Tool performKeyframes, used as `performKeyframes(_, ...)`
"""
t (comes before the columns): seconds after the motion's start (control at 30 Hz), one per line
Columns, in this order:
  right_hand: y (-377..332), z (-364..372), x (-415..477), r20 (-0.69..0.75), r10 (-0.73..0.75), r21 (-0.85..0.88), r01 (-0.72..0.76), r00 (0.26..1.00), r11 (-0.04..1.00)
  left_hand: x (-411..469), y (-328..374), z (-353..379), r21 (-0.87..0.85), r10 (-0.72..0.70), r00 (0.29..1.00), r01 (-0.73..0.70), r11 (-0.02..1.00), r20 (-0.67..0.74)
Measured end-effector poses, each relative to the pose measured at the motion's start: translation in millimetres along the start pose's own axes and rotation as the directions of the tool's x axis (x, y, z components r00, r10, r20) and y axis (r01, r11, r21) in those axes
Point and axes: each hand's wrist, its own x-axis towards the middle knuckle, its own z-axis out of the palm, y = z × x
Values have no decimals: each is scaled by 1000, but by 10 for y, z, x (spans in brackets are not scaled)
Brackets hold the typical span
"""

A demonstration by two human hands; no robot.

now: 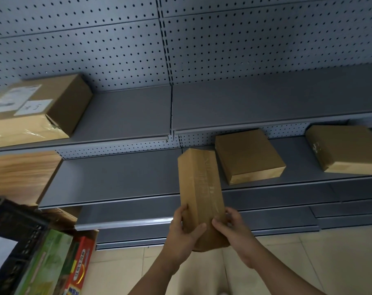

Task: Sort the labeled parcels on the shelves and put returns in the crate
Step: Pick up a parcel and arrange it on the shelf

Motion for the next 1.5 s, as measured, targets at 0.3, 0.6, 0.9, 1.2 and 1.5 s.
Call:
performKeyframes(0.3,59,-140,31,129,112,328,-149,985,933,-89,14,-58,-199,-82,991,103,975,110)
performKeyframes(0.6,27,-112,-30,70,106,80,-111,992,991,13,-11,-17,117,174,985,-173,978,4)
performKeyframes(0.9,-50,-81,5,26,56,-7,-56,998,998,58,12,61,133,84,996,-84,988,3)
performKeyframes(1.2,-96,-71,-30,-22,68,88,-66,997,994,109,-24,-86,-221,-79,993,97,971,86)
performKeyframes(1.5,-140,-66,-64,70,32,167,-43,997,985,58,22,-238,-312,-44,980,105,944,196)
